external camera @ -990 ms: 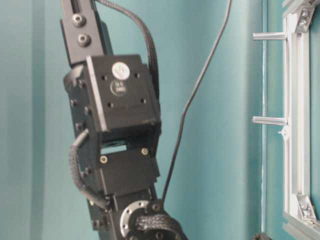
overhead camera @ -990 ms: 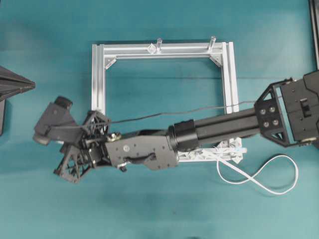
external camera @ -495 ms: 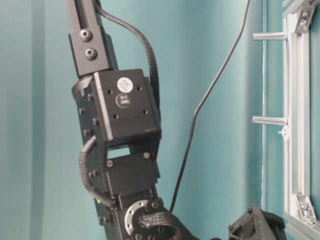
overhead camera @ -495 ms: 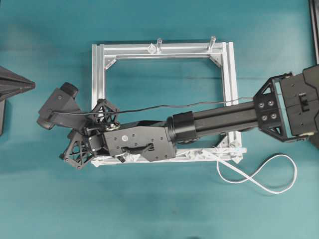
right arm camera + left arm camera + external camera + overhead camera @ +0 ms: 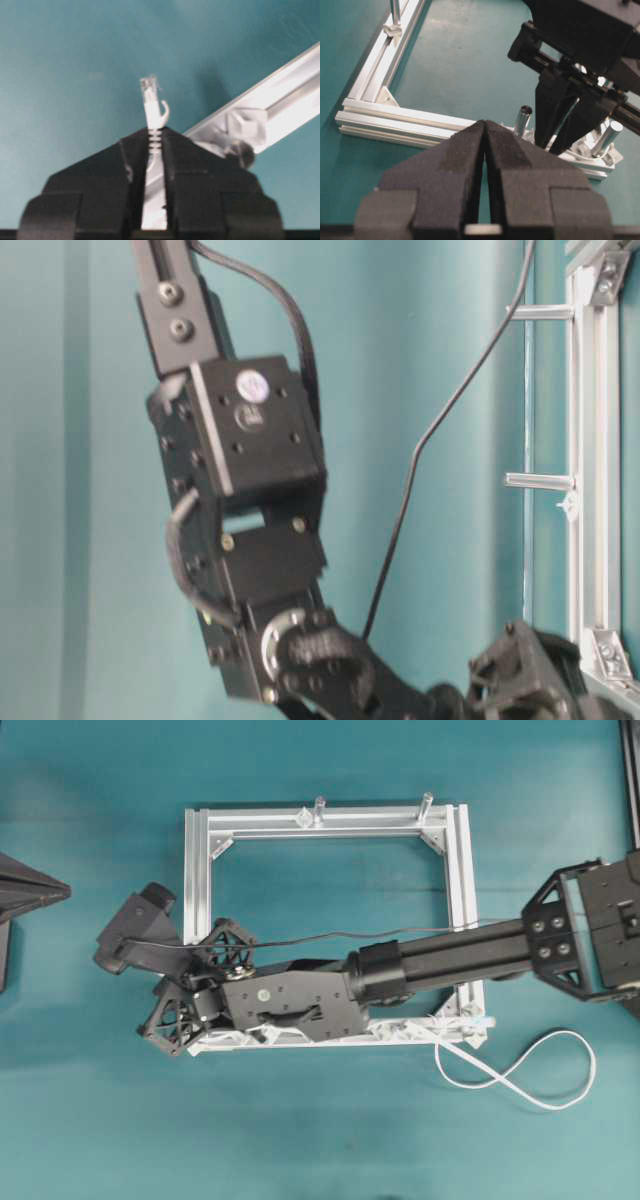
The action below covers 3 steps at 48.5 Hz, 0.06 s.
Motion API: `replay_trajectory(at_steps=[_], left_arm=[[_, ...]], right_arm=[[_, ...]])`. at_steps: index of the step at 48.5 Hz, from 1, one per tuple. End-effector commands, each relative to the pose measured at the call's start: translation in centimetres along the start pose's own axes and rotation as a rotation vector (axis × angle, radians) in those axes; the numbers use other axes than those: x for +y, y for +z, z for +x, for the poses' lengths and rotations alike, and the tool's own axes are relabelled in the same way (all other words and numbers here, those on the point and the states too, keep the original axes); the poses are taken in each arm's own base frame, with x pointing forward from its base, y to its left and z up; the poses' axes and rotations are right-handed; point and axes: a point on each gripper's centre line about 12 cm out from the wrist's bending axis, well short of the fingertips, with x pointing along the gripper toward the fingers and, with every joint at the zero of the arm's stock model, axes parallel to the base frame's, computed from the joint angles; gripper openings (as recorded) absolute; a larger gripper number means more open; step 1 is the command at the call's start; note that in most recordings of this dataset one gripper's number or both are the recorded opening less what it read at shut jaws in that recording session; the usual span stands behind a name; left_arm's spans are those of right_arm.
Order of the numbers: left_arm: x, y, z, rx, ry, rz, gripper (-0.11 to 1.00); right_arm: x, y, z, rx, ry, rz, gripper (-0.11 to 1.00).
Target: Move the cable alternately left and right between 8 closely spaced pins so it hooks onto each one.
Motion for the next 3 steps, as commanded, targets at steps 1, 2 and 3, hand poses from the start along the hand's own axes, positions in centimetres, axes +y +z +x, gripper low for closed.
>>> replay_trajectory(at_steps=[1, 2, 3], left_arm=[[0.01, 0.41, 0.00, -0.008, 0.003, -0.004, 0.00], [0.01, 0.41, 0.00, -0.008, 0.003, -0.004, 0.00], [0.01, 0.47, -0.01, -0.009, 0.003, -0.004, 0.00]], right_arm=[[1.01, 2.21, -3.74, -0.061, 0.066, 0.013, 0.09], [0.99, 2.24, -3.80, -0.064, 0.068, 0.011, 0.09], [0.94, 2.24, -3.81, -0.067, 0.067, 0.007, 0.09]])
